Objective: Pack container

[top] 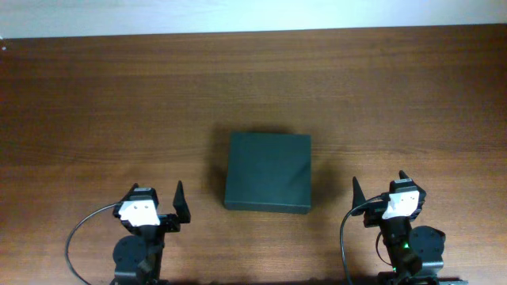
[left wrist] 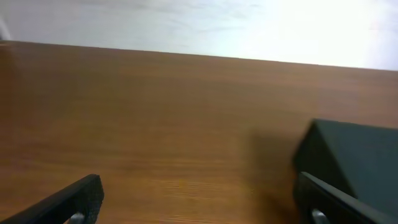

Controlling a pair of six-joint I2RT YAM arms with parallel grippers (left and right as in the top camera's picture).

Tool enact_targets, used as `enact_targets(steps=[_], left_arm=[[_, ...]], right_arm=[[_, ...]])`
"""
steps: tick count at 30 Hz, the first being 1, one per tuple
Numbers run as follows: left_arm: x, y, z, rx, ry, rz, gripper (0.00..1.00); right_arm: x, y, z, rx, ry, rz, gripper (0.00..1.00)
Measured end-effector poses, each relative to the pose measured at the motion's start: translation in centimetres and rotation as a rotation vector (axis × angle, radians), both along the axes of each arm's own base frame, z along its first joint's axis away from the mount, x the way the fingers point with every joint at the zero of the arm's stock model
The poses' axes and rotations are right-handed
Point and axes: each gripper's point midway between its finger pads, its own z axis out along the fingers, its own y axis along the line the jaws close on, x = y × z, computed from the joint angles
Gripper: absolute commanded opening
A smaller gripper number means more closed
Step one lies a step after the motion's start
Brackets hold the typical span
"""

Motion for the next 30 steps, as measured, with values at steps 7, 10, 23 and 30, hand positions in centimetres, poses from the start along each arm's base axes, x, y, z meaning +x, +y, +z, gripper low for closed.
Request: enact_targets(steps=[7,10,23,30], left_arm=[[-0.1,1.7,0.1,0.016,-0.005,0.092,0.99],[-0.1,2.3,0.2,0.017,-0.006,0.118,0.99],[0.0,0.4,0.1,0.109,0.000,-0.021,0.99],[0.0,0.1,0.1,0.157,0.001,-0.046,0.99]], right_arm=[[0.0,0.0,0.0,0.000,0.000,0.000,0.99],[0.0,0.0,0.0,0.000,0.000,0.000,0.99],[0.0,0.0,0.0,0.000,0.000,0.000,0.99],[0.0,0.0,0.0,0.000,0.000,0.000,0.99]])
